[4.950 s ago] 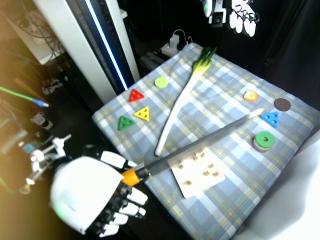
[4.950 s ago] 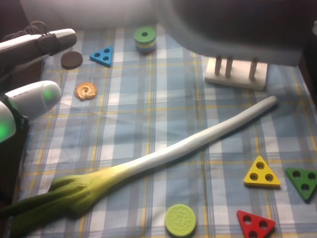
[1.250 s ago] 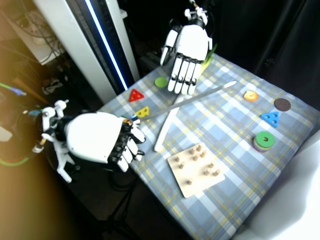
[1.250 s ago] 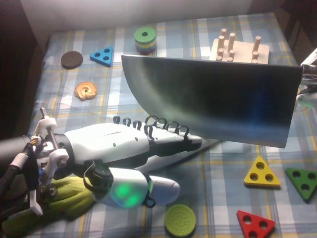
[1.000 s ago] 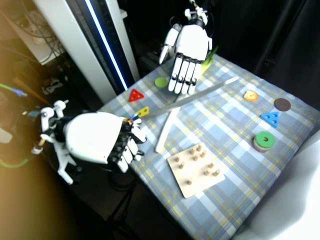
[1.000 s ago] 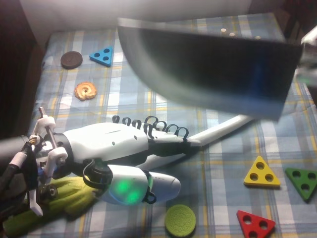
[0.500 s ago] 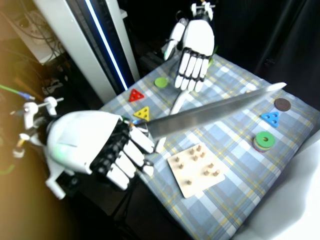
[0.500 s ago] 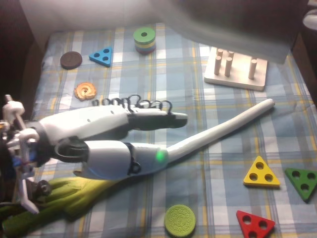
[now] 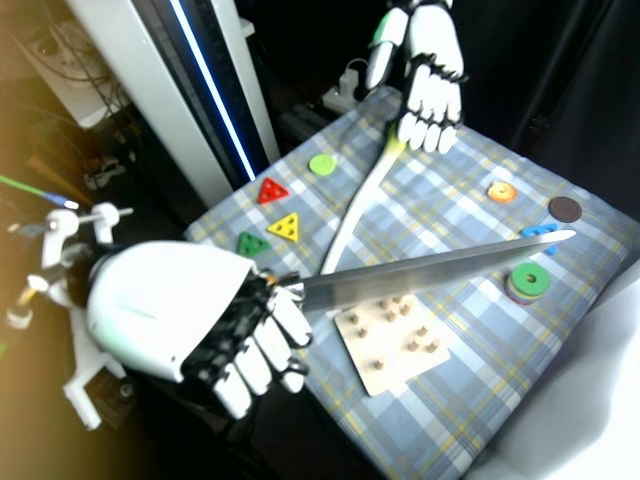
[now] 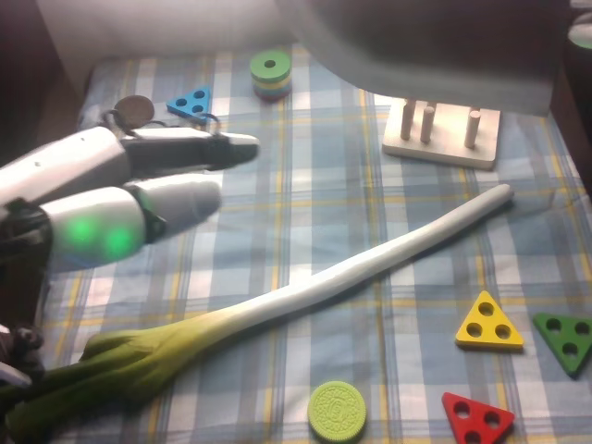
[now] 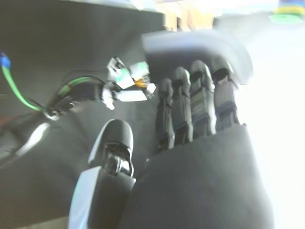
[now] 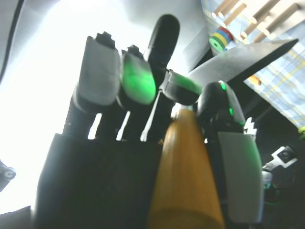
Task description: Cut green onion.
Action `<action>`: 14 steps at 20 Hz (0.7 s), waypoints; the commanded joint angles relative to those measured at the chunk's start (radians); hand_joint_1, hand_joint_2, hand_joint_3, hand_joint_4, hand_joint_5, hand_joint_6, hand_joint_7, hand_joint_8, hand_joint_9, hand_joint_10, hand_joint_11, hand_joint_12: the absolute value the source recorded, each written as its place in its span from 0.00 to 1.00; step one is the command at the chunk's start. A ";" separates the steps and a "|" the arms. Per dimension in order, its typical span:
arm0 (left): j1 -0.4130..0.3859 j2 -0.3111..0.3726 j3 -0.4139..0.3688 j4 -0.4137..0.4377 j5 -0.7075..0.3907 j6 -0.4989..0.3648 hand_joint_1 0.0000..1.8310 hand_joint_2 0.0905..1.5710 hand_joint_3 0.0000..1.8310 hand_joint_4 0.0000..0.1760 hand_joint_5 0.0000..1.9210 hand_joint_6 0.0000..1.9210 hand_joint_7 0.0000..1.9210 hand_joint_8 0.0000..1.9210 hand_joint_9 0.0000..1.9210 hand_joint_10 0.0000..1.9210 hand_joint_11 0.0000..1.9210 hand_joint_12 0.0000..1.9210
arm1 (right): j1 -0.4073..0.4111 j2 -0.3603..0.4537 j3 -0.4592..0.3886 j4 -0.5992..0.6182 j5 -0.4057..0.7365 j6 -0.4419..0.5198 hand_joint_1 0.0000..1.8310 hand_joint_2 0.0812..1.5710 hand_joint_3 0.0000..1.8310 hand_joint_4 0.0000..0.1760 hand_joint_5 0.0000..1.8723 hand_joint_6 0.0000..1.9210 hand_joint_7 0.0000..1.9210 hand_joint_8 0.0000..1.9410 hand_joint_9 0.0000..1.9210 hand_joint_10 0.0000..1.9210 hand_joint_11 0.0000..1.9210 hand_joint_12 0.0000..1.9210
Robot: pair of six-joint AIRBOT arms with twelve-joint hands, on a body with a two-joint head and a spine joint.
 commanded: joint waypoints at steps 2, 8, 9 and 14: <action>0.012 0.009 -0.007 -0.026 -0.175 -0.007 0.15 0.98 0.00 0.00 0.17 0.00 0.16 0.00 0.11 0.00 0.00 0.19 | 0.029 0.006 0.009 0.015 0.086 0.006 0.21 0.92 0.00 0.00 0.56 1.00 0.66 1.00 0.71 1.00 0.73 1.00; 0.046 0.018 -0.012 -0.056 -0.209 -0.008 0.14 0.97 0.00 0.00 0.17 0.00 0.16 0.00 0.13 0.00 0.00 0.20 | 0.035 0.007 0.028 -0.011 0.008 0.007 0.19 0.93 0.00 0.00 0.57 1.00 0.68 1.00 0.75 1.00 0.77 1.00; 0.048 0.017 -0.012 -0.057 -0.209 -0.008 0.15 0.97 0.00 0.00 0.17 0.00 0.16 0.00 0.14 0.00 0.00 0.23 | 0.038 0.007 0.029 -0.023 -0.006 0.007 0.20 0.93 0.00 0.01 0.55 1.00 0.66 1.00 0.75 1.00 0.78 1.00; 0.050 0.017 -0.011 -0.059 -0.209 -0.008 0.12 0.97 0.00 0.00 0.16 0.00 0.16 0.00 0.13 0.00 0.00 0.21 | 0.086 -0.001 0.042 -0.087 -0.086 0.007 0.17 0.92 0.00 0.06 0.58 1.00 0.67 1.00 0.72 1.00 0.73 1.00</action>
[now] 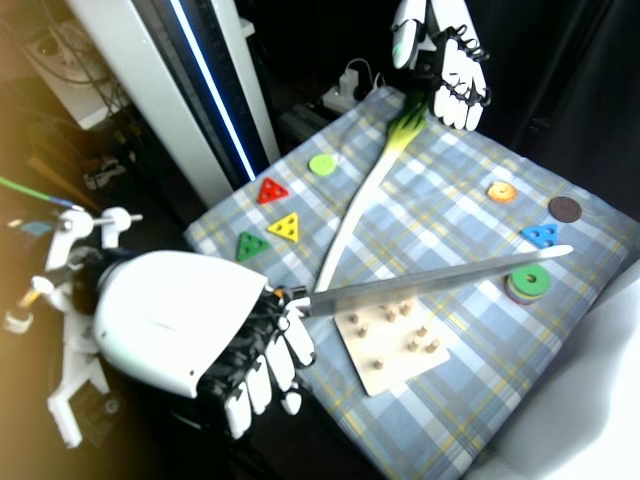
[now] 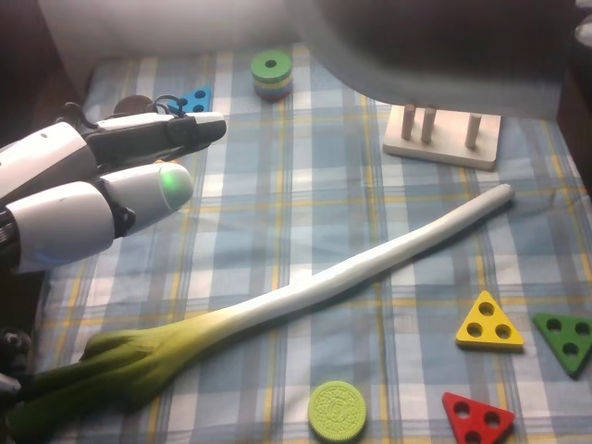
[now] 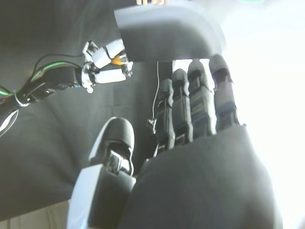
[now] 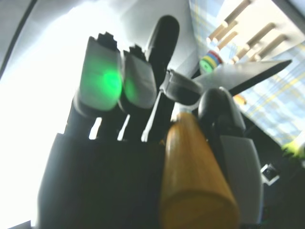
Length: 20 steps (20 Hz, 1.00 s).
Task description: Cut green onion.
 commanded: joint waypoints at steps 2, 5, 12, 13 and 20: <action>-0.008 0.005 -0.002 -0.005 -0.128 -0.008 0.13 0.97 0.00 0.00 0.16 0.00 0.16 0.00 0.13 0.00 0.00 0.22 | 0.046 0.000 0.020 -0.007 0.054 -0.004 0.16 0.92 0.00 0.09 0.58 1.00 0.67 1.00 0.71 1.00 0.72 1.00; -0.008 0.005 -0.001 -0.005 -0.128 -0.008 0.11 0.97 0.00 0.00 0.15 0.00 0.15 0.00 0.13 0.00 0.00 0.20 | 0.076 -0.007 0.031 -0.039 0.011 -0.005 0.19 0.92 0.00 0.17 0.58 1.00 0.65 1.00 0.70 1.00 0.70 1.00; -0.006 0.005 -0.005 -0.005 -0.129 -0.008 0.14 0.96 0.00 0.00 0.18 0.00 0.18 0.00 0.15 0.00 0.00 0.23 | 0.083 -0.005 0.035 -0.043 -0.016 -0.005 0.18 0.91 0.00 0.10 0.61 1.00 0.68 1.00 0.73 1.00 0.74 1.00; -0.006 0.005 -0.006 -0.006 -0.130 -0.008 0.13 0.97 0.00 0.00 0.18 0.00 0.17 0.00 0.14 0.00 0.00 0.22 | 0.083 -0.005 0.034 -0.043 -0.019 -0.005 0.19 0.92 0.00 0.08 0.61 1.00 0.68 1.00 0.73 1.00 0.75 1.00; -0.001 0.005 -0.011 -0.007 -0.144 -0.008 0.10 0.97 0.00 0.00 0.18 0.00 0.16 0.00 0.13 0.00 0.00 0.20 | 0.028 0.004 0.032 0.015 -0.025 0.004 0.12 0.92 0.00 0.09 0.58 1.00 0.66 1.00 0.72 1.00 0.71 1.00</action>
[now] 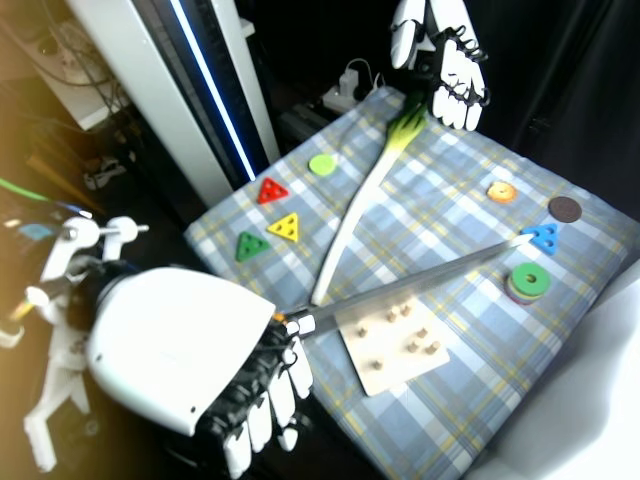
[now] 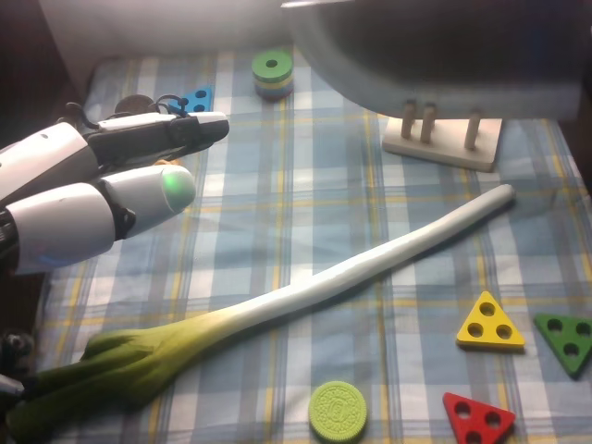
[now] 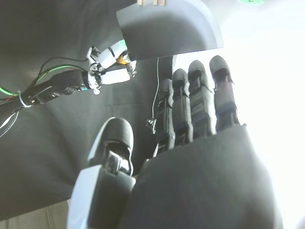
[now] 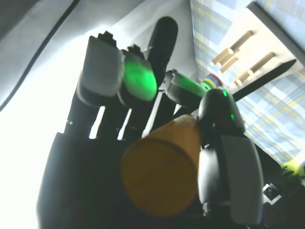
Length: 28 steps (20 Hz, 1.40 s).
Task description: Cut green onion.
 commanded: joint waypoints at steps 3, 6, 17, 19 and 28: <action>-0.005 0.005 -0.003 -0.004 -0.129 -0.008 0.11 0.97 0.00 0.00 0.17 0.00 0.16 0.00 0.13 0.00 0.00 0.21 | -0.039 0.015 0.011 0.068 0.097 -0.001 0.15 0.93 0.00 0.08 0.63 1.00 0.70 1.00 0.77 1.00 0.79 1.00; -0.003 0.005 -0.004 -0.004 -0.131 -0.008 0.14 0.97 0.00 0.00 0.17 0.00 0.16 0.00 0.13 0.00 0.00 0.21 | -0.066 0.020 0.010 0.084 0.097 -0.001 0.18 0.91 0.00 0.00 0.66 1.00 0.72 1.00 0.78 1.00 0.81 1.00; 0.004 0.005 -0.005 -0.012 -0.144 -0.008 0.14 0.97 0.00 0.00 0.18 0.00 0.17 0.00 0.15 0.00 0.00 0.23 | -0.177 0.041 -0.023 0.174 0.187 -0.001 0.22 0.73 0.00 0.26 0.09 0.00 0.22 0.01 0.24 0.02 0.12 0.17; 0.009 0.008 -0.005 -0.023 -0.160 -0.008 0.09 0.98 0.00 0.00 0.16 0.00 0.16 0.00 0.14 0.00 0.00 0.23 | -0.180 0.052 -0.035 0.182 0.211 -0.001 0.28 0.68 0.00 0.46 0.02 0.00 0.16 0.00 0.17 0.00 0.09 0.07; 0.056 0.037 -0.005 -0.120 -0.341 -0.009 0.18 0.95 0.00 0.00 0.16 0.00 0.16 0.00 0.12 0.00 0.00 0.22 | -0.228 0.137 -0.137 0.264 0.477 -0.001 0.27 0.60 0.00 1.00 0.00 0.00 0.00 0.00 0.03 0.00 0.00 0.00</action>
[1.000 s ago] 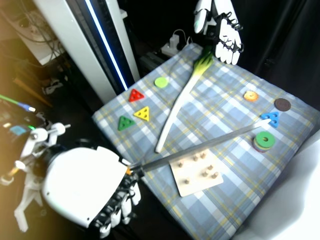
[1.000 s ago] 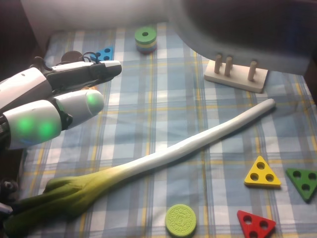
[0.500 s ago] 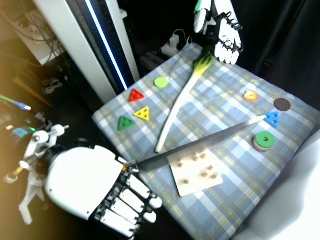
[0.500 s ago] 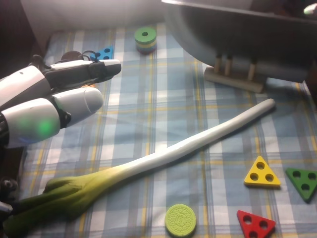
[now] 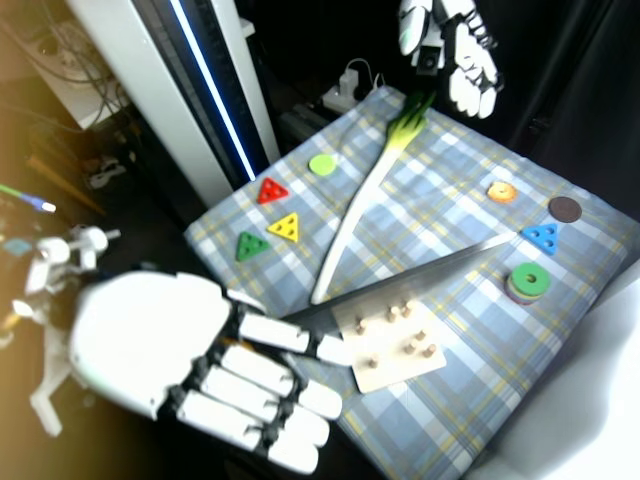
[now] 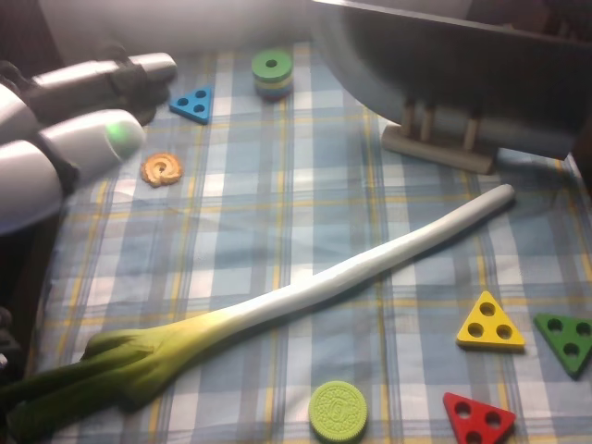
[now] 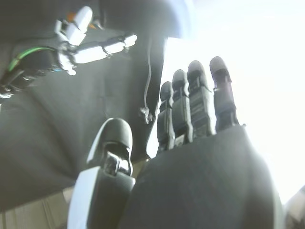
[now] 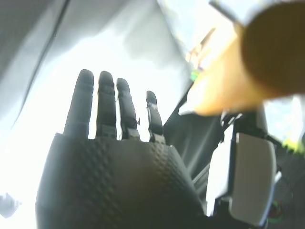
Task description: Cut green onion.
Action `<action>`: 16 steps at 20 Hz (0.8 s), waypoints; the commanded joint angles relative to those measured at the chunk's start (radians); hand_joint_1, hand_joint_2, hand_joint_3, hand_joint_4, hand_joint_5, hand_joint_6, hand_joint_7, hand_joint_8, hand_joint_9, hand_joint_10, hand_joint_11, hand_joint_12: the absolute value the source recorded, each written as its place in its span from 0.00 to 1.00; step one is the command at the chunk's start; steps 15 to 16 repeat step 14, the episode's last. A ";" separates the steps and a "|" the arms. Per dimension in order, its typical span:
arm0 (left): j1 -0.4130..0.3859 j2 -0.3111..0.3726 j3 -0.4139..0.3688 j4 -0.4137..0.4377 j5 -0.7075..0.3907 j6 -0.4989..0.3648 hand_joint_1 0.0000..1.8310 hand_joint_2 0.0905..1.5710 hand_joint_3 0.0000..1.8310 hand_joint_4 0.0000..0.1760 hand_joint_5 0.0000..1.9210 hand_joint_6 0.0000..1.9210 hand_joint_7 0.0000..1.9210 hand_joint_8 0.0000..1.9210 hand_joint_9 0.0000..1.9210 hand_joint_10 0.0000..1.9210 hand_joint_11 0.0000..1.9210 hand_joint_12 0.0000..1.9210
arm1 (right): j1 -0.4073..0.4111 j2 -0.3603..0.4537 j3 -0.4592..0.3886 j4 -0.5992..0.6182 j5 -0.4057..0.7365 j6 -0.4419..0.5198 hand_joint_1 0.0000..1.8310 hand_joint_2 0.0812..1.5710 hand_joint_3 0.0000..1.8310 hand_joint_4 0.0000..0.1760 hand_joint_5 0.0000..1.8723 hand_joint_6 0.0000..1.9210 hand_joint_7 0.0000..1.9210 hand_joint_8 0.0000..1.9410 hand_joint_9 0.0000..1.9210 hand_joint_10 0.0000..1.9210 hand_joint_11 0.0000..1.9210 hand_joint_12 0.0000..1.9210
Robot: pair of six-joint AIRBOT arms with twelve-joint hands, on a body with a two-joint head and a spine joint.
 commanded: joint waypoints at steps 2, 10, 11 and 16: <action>-0.001 0.013 -0.001 -0.012 -0.200 -0.019 0.22 0.92 0.00 0.00 0.16 0.00 0.15 0.00 0.12 0.00 0.00 0.24 | -0.034 0.039 -0.034 0.063 0.266 -0.002 0.30 0.63 0.01 1.00 0.00 0.00 0.00 0.00 0.01 0.00 0.00 0.00; 0.061 0.052 0.007 -0.053 -0.504 -0.129 0.23 0.72 0.00 0.00 0.14 0.00 0.15 0.00 0.15 0.00 0.00 0.36 | -0.254 0.064 -0.129 0.092 0.650 0.096 0.25 0.63 0.00 1.00 0.00 0.00 0.03 0.00 0.02 0.00 0.00 0.00; 0.066 0.051 0.014 -0.055 -0.532 -0.154 0.29 0.73 0.00 0.00 0.16 0.00 0.16 0.00 0.15 0.00 0.00 0.32 | -0.271 0.066 -0.137 0.092 0.681 0.101 0.24 0.64 0.00 1.00 0.00 0.00 0.05 0.00 0.04 0.00 0.01 0.00; 0.066 0.027 0.049 -0.047 -0.580 -0.269 0.13 0.83 0.01 0.00 0.10 0.00 0.22 0.01 0.22 0.01 0.00 0.50 | -0.328 0.065 -0.157 0.092 0.799 0.133 0.40 0.65 0.01 0.89 0.01 0.00 0.06 0.00 0.02 0.00 0.00 0.00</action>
